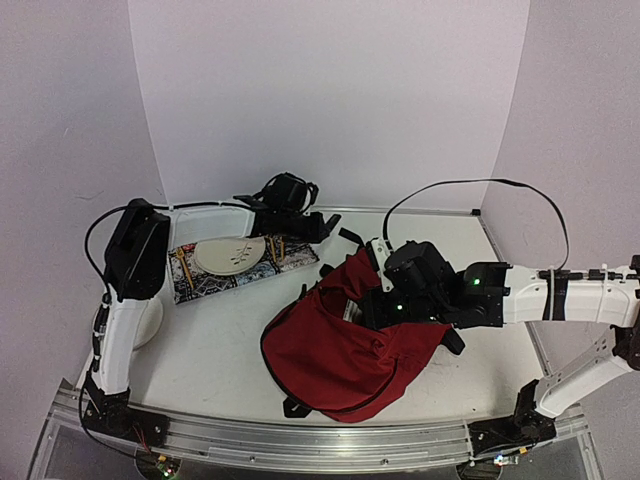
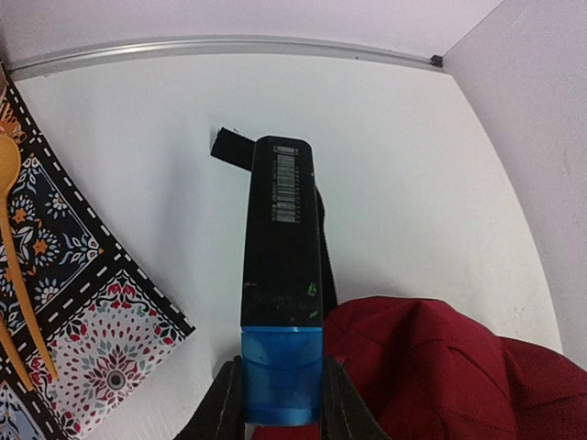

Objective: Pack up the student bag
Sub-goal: Pick up the pen at the corner of the board, then place the pen in the lower front pocket of the bag.

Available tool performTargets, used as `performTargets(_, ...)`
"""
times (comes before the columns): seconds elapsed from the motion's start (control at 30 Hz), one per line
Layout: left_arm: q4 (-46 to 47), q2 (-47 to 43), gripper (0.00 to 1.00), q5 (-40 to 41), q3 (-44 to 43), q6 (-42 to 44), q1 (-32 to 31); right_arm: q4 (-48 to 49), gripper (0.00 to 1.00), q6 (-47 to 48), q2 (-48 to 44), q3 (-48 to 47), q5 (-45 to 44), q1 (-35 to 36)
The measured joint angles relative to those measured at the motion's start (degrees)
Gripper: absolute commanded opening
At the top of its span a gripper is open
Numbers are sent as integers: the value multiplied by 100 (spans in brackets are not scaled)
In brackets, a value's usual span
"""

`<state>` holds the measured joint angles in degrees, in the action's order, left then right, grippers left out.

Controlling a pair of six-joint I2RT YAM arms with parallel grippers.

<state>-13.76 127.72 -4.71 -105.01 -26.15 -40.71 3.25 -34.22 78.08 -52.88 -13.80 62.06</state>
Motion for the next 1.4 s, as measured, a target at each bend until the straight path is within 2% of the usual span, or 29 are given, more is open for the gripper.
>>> performTargets(0.43,486,-2580,0,-713,3078,-647,-64,-67,0,12,0,-125,-67,0)
performTargets(0.9,836,-5273,0,-930,5497,-1305,-642,-200,0,24,45,-338,-215,0)
performTargets(1.07,1053,-5710,0,-1024,6009,-1553,-1060,-238,0,120,99,-425,-262,0)
performTargets(1.4,1448,-5619,0,-1180,6198,-1892,-1651,-241,0,270,151,-502,-317,0)
